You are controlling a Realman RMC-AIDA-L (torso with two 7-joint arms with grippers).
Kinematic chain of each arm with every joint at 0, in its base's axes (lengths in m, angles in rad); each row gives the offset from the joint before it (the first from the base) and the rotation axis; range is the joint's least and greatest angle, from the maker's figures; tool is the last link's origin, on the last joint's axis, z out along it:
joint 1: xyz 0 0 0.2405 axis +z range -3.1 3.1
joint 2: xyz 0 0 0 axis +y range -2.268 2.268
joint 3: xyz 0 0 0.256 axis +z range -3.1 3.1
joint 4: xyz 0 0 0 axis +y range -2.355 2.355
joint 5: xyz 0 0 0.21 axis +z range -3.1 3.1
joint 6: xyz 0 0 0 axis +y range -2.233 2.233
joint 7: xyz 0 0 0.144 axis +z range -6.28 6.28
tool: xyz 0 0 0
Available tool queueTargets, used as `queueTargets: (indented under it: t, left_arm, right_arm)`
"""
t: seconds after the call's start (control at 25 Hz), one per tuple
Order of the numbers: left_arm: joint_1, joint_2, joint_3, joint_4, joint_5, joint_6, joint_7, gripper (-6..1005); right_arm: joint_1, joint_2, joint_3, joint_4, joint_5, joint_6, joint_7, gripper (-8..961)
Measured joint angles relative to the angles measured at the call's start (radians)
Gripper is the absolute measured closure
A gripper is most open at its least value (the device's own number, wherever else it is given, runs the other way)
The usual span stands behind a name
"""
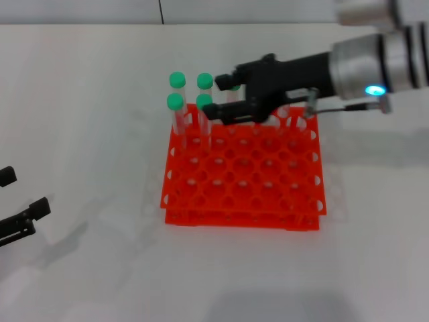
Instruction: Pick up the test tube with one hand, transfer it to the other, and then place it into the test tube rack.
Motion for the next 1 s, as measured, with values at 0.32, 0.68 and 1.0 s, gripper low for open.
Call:
queueTargets:
  t: [0.32, 0.68, 1.0]
  left_arm:
    - [-0.028, 0.001, 0.002, -0.002, 0.0, 0.015, 0.008, 106]
    - [-0.126, 0.044, 0.0, -0.08, 0.045, 0.085, 0.014, 106]
    - [-0.239, 0.093, 0.0, -0.19, 0.138, 0.142, 0.014, 106]
  right_arm:
    - [-0.157, -0.001, 0.186, -0.037, 0.002, -0.253, -0.178, 328]
    - [-0.205, -0.02, 0.332, 0.174, -0.004, -0.419, -0.392, 306]
    - [-0.209, -0.04, 0.332, 0.316, -0.007, -0.457, -0.522, 287]
